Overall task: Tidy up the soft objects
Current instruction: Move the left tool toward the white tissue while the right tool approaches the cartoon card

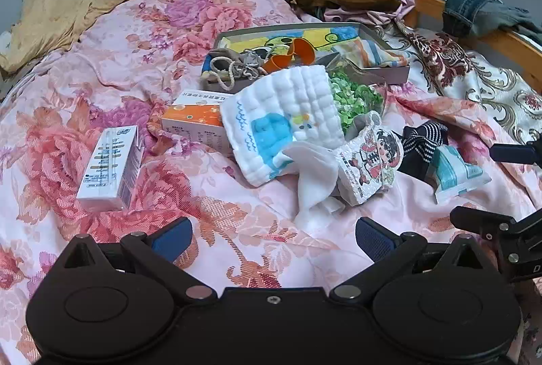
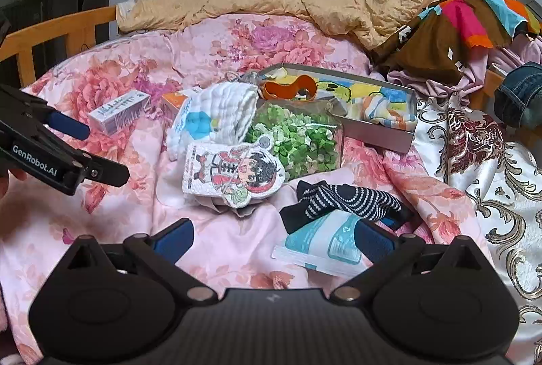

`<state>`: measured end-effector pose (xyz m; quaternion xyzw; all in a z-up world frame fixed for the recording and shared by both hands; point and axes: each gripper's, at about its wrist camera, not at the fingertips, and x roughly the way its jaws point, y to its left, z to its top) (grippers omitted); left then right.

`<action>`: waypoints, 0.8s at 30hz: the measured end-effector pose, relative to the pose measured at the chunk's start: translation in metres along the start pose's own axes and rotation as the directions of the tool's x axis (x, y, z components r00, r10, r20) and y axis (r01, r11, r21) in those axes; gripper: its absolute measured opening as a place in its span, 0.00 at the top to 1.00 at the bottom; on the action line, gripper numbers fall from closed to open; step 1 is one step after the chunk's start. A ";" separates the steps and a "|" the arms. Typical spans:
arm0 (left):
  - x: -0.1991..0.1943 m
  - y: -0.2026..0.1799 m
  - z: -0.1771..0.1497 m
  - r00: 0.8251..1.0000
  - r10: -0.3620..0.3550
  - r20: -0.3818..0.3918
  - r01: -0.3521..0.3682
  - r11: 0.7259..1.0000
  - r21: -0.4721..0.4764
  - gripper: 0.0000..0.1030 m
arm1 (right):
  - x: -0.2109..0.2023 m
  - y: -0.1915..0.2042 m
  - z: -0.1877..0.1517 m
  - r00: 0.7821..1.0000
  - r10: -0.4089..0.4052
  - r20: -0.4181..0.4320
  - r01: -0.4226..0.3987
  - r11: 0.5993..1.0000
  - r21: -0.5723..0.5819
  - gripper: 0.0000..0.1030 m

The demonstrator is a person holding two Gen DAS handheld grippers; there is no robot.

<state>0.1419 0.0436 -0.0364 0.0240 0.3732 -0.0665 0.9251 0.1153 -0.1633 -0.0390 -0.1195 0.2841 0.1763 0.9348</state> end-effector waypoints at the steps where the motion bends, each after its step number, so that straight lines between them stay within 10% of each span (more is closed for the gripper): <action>1: 0.000 -0.001 0.000 1.000 0.001 0.000 -0.001 1.000 0.006 0.01 | 0.001 -0.001 0.000 1.000 -0.002 -0.001 0.002 1.000 -0.004 0.00; 24: 0.037 -0.024 0.001 0.996 0.055 0.068 -0.072 0.960 0.272 0.01 | 0.062 0.014 0.013 0.999 0.042 -0.007 -0.041 0.895 -0.445 0.00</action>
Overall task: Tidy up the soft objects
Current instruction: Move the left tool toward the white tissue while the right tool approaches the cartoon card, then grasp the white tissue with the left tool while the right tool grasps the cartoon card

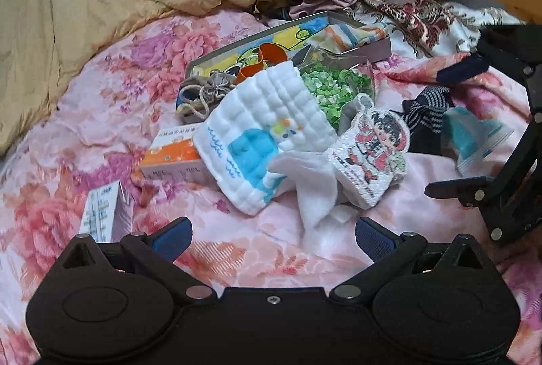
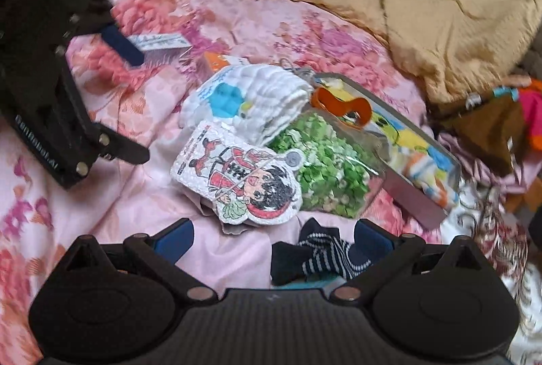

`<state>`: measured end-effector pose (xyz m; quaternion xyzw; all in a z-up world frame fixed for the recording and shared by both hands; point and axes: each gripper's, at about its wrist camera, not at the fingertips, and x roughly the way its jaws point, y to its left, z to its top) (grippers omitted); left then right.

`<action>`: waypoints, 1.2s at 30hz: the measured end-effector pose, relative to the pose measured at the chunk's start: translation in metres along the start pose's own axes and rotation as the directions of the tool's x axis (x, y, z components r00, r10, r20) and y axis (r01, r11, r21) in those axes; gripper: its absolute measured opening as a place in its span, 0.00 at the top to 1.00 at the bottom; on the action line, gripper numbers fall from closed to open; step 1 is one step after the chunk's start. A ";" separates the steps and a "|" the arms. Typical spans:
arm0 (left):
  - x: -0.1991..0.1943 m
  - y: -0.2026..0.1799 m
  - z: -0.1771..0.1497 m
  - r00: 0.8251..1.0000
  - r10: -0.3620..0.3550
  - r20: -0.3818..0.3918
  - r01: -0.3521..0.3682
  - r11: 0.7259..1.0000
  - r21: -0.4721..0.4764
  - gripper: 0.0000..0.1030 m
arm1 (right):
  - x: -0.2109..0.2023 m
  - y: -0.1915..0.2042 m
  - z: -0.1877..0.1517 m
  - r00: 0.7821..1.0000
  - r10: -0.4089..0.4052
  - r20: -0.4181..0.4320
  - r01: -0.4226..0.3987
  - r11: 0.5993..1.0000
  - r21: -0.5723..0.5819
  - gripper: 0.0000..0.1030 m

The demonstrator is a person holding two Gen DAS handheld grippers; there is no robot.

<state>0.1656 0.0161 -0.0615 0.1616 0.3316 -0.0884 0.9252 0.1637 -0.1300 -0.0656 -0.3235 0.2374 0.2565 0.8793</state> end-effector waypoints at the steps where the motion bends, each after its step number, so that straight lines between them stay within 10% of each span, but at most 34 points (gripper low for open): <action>1: 0.002 0.000 0.000 1.000 0.001 0.001 -0.001 1.000 0.009 0.01 | 0.002 0.002 -0.001 1.000 -0.006 0.010 0.006 1.000 -0.019 0.00; 9: 0.017 -0.010 0.003 0.999 -0.034 0.027 0.032 0.996 0.085 0.01 | 0.020 0.012 0.001 0.998 -0.013 0.056 0.019 0.995 -0.100 0.02; 18: 0.029 -0.018 0.001 0.994 -0.104 0.011 0.102 0.986 0.130 0.09 | 0.027 0.010 -0.001 0.998 0.040 0.045 -0.035 0.993 -0.115 0.32; 36: 0.024 -0.022 -0.001 0.991 -0.125 0.042 0.118 0.983 0.137 0.27 | 0.014 -0.018 -0.007 0.999 0.016 0.041 -0.017 1.000 0.013 0.34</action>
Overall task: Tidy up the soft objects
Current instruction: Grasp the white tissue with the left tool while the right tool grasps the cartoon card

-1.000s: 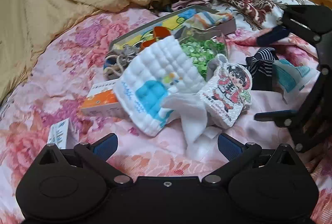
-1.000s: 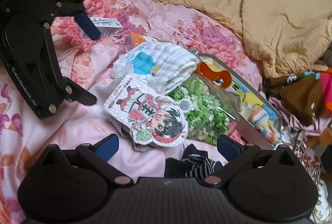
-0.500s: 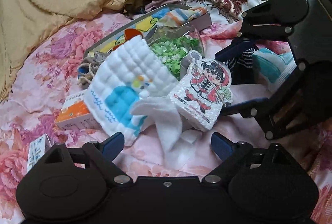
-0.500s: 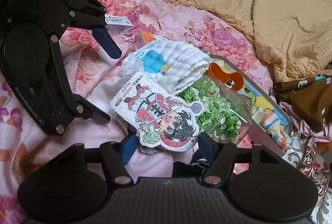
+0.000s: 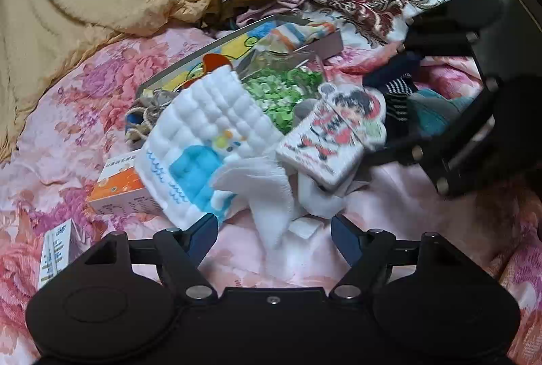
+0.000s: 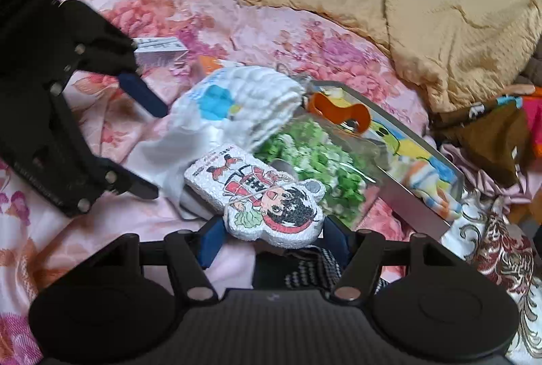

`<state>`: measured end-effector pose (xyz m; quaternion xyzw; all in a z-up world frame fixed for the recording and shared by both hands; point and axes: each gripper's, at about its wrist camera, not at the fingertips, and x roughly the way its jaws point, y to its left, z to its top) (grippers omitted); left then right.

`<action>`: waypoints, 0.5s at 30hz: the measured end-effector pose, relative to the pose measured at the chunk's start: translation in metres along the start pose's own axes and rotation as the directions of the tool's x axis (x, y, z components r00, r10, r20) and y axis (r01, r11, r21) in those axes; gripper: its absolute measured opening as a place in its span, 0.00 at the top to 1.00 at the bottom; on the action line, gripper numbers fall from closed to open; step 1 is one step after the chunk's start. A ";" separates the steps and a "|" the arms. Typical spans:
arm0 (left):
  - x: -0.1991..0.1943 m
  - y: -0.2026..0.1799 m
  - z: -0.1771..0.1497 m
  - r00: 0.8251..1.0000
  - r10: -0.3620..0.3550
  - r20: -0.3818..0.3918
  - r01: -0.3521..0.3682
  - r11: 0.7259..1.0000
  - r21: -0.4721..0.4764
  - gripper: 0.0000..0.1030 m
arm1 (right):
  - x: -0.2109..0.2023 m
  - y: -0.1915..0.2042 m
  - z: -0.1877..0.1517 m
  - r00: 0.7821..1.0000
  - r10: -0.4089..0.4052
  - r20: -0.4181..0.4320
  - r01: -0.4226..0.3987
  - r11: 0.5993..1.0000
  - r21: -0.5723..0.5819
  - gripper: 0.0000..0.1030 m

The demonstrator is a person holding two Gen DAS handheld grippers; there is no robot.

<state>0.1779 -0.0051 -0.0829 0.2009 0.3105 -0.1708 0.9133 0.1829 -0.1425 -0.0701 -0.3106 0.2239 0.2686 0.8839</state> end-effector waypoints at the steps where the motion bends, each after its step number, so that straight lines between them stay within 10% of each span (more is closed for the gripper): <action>1: 0.001 -0.001 0.000 1.000 -0.001 -0.001 0.001 1.000 0.005 0.28 | 0.000 -0.002 0.000 1.000 0.002 -0.005 -0.002 1.000 0.008 0.34; 15: 0.007 0.030 0.002 1.000 -0.025 -0.006 0.023 0.961 -0.276 0.40 | 0.006 -0.001 -0.006 0.998 0.016 -0.057 -0.015 1.000 0.019 0.34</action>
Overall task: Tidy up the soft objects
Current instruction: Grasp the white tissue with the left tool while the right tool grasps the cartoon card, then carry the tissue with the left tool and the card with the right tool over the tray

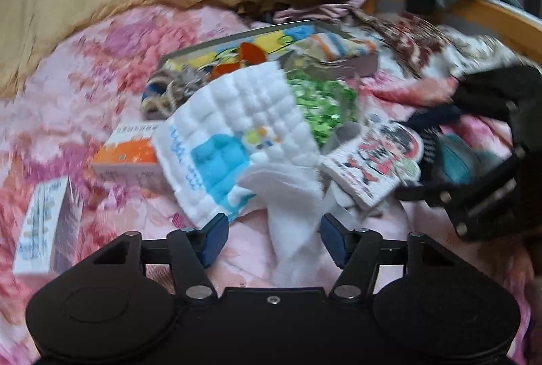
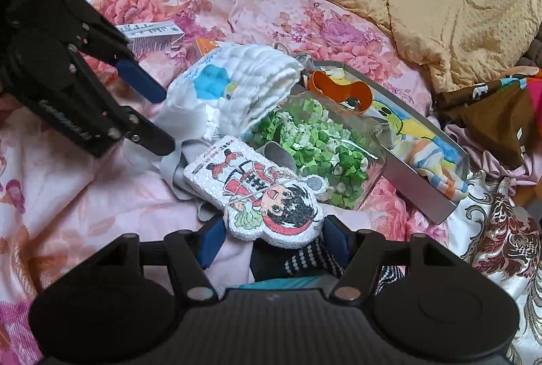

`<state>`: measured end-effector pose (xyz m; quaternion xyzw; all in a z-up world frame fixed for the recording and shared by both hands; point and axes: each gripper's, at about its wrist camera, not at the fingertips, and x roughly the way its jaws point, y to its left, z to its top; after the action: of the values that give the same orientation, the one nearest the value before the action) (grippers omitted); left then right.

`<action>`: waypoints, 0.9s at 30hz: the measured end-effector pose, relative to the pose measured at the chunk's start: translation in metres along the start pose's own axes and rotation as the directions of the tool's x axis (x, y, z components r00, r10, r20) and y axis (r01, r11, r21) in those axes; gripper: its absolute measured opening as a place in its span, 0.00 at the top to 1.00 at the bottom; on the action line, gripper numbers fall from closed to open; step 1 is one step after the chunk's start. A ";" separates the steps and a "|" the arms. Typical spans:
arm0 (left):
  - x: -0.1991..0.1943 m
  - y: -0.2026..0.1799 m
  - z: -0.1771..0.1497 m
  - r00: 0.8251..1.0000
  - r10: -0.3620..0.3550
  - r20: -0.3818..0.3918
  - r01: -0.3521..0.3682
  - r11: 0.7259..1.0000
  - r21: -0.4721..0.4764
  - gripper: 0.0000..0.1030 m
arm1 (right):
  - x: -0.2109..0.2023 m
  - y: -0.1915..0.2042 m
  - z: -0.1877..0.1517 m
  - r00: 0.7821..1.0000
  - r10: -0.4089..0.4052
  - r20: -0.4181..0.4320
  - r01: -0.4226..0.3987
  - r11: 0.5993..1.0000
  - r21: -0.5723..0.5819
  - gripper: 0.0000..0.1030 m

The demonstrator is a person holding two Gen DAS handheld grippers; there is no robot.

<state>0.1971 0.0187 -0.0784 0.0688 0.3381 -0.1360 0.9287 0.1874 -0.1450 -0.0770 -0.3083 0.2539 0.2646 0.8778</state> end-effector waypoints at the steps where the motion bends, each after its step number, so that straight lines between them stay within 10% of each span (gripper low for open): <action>1: 0.003 0.002 0.001 1.000 -0.005 -0.003 0.005 1.000 -0.025 0.41 | 0.000 0.000 0.000 1.000 -0.001 0.002 0.001 1.000 0.002 0.33; 12: 0.014 0.017 0.002 0.999 -0.036 -0.022 0.032 0.982 -0.188 0.80 | -0.001 -0.008 0.000 0.999 0.042 0.020 -0.044 0.996 0.082 0.23; 27: 0.012 0.013 0.003 1.000 -0.012 -0.018 0.009 0.986 -0.167 0.86 | 0.004 -0.013 -0.001 0.996 0.076 0.036 -0.080 0.988 0.133 0.32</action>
<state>0.2114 0.0276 -0.0831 -0.0098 0.3574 -0.1113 0.9272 0.1981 -0.1536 -0.0749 -0.2343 0.2692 0.2858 0.8893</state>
